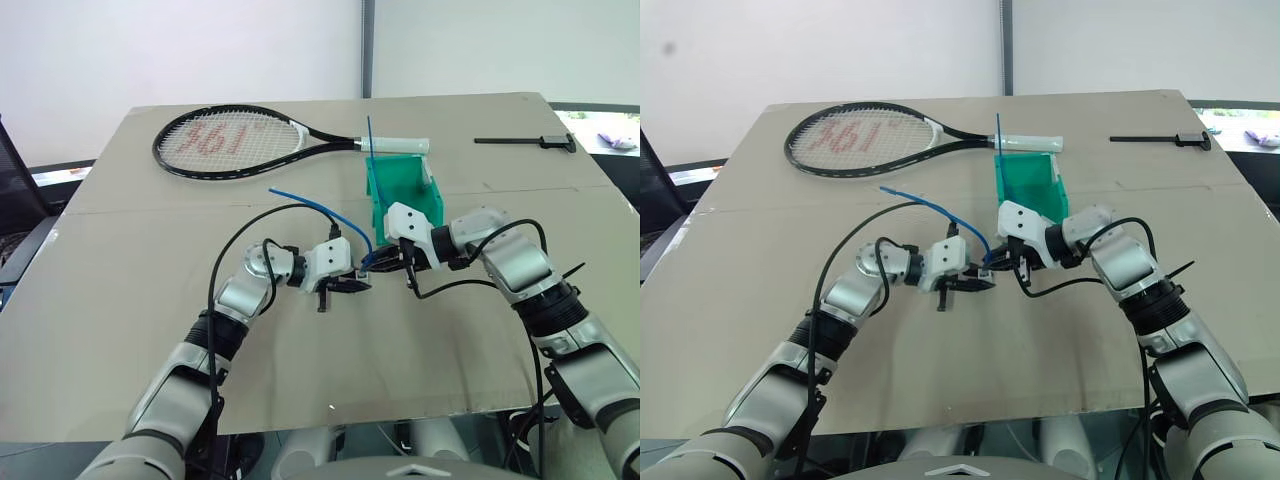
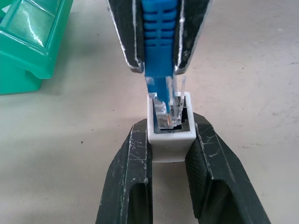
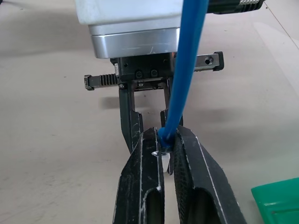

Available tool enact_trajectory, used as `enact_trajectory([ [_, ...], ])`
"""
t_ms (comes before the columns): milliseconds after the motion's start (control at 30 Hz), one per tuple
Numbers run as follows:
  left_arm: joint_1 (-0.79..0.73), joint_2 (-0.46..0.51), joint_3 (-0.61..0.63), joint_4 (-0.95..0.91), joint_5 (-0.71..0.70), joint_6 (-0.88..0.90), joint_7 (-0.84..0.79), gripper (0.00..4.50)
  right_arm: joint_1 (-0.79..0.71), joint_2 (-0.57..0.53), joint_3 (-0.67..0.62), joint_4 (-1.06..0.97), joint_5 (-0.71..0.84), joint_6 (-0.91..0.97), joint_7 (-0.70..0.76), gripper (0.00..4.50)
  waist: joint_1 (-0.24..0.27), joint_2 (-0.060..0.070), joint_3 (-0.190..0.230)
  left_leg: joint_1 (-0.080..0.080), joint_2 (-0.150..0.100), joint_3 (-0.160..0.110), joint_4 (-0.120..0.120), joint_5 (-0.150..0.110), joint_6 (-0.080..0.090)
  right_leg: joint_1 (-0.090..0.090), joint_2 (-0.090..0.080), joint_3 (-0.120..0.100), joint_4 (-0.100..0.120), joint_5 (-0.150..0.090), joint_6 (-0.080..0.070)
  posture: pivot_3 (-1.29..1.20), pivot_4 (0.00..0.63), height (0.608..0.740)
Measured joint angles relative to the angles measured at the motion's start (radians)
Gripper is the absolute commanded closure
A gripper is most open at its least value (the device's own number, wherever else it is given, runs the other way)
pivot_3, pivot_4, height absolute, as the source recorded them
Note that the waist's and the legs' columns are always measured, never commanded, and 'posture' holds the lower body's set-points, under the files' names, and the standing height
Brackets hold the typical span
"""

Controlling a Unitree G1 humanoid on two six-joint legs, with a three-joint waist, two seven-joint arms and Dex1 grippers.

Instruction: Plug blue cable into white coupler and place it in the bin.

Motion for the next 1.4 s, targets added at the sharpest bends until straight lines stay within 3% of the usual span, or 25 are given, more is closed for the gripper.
enact_trajectory([
  [367, -0.001, 0.0, 0.002, 0.0, -0.001, -0.002, 0.004, 4.13, -0.026, 0.014, -0.059, 0.003, 0.024, 0.035, -0.034, 4.5, -0.001, 0.0, 0.002, -0.001, 0.0, 0.0, -0.001, 0.0, 0.0, -0.001, 0.0, 0.0, 0.0, 0.0, 0.0, 0.0, 0.15, 0.74],
  [1400, -0.001, 0.001, 0.002, 0.0, -0.001, -0.001, 0.002, 4.13, 0.015, 0.006, -0.041, -0.015, 0.064, 0.091, -0.001, 4.5, -0.002, 0.001, 0.002, -0.001, 0.0, 0.0, -0.001, 0.0, 0.0, -0.001, 0.0, 0.0, 0.0, 0.0, 0.0, 0.0, 0.15, 0.74],
])
